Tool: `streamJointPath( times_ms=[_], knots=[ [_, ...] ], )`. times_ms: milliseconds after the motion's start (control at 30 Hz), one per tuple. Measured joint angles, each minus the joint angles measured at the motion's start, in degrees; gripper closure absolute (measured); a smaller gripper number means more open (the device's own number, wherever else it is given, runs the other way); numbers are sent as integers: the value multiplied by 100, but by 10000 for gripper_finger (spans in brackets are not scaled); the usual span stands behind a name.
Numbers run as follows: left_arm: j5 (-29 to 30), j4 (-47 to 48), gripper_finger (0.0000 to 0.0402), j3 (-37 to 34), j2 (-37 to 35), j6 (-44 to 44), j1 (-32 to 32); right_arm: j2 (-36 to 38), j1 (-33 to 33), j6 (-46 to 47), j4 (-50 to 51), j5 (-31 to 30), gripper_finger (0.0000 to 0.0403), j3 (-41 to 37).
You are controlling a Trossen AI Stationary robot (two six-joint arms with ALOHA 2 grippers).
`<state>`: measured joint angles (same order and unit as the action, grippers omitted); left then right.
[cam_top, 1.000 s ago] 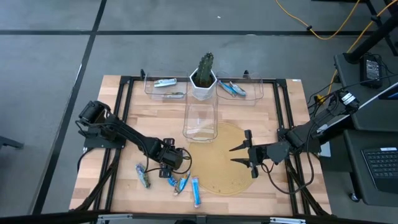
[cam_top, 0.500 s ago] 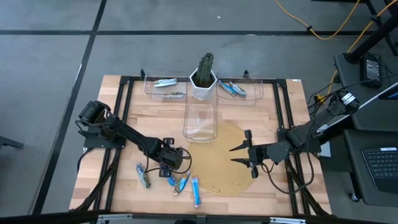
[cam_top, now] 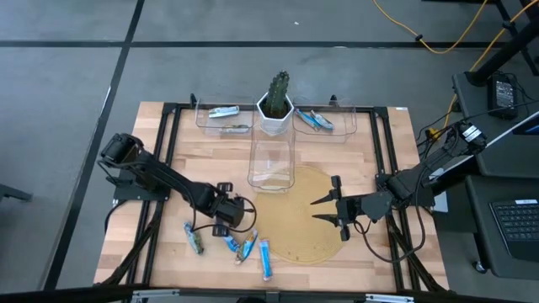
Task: Pick and place Granola Bars by type
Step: Put the red green granola bar into the right transparent bin
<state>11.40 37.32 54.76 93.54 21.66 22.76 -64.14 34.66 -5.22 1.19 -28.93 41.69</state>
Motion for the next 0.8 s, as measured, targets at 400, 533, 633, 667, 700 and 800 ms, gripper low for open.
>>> streamJointPath(
  times_ms=[400, 533, 633, 667, 700, 800],
  knots=[
    [575, 50, 385, 0, -410, -65, 0, 0, 1, 109, 0, -2, 232, 0],
    [709, 45, 385, 0, -505, -143, 0, 0, -4, 273, 4, -31, 232, 0],
    [765, 42, 385, 0, -632, -200, 1, 0, -37, 525, 76, -316, 232, 0],
    [791, 47, 385, 0, -679, -215, 11, 0, -60, 644, 114, -446, 232, 0],
    [834, 71, 385, 20, -718, -215, 16, 0, -85, 701, 144, -555, 232, 0],
    [1068, 187, 385, 172, -820, -327, 104, 0, -168, 798, 220, -641, 232, 0]
  ],
)
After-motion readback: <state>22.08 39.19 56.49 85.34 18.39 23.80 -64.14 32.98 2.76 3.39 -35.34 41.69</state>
